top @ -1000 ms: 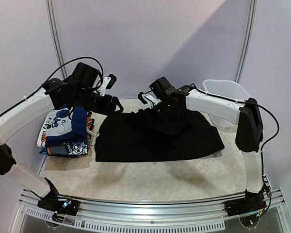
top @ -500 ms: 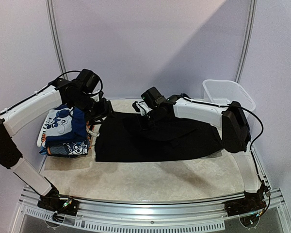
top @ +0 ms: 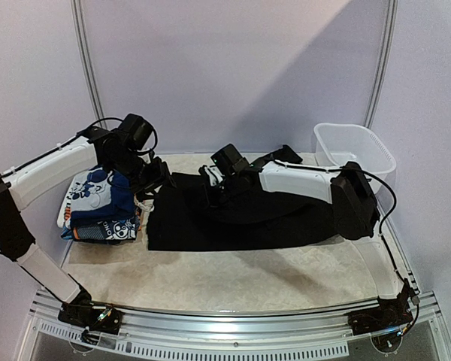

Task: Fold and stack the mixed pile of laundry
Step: Fold the flattened shirt at the center of the board.

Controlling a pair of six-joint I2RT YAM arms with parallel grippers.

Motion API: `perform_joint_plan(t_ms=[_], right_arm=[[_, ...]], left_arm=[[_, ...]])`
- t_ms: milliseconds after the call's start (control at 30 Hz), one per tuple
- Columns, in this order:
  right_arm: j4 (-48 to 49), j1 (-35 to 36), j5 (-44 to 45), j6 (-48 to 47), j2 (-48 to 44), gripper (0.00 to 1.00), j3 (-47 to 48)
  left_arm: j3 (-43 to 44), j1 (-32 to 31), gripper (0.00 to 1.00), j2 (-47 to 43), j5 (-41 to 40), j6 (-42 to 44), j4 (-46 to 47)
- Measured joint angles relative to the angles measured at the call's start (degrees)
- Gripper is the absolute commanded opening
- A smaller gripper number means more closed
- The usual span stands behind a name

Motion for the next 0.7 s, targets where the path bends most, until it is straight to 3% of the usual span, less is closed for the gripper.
perform_joint_plan(t_ms=[700], right_arm=[[2.1, 2.84, -2.69, 2.01, 4.48, 0.0, 5.14]], left_arm=[[-1.29, 0.61, 0.59, -1.46, -0.94, 0.0, -0.98]])
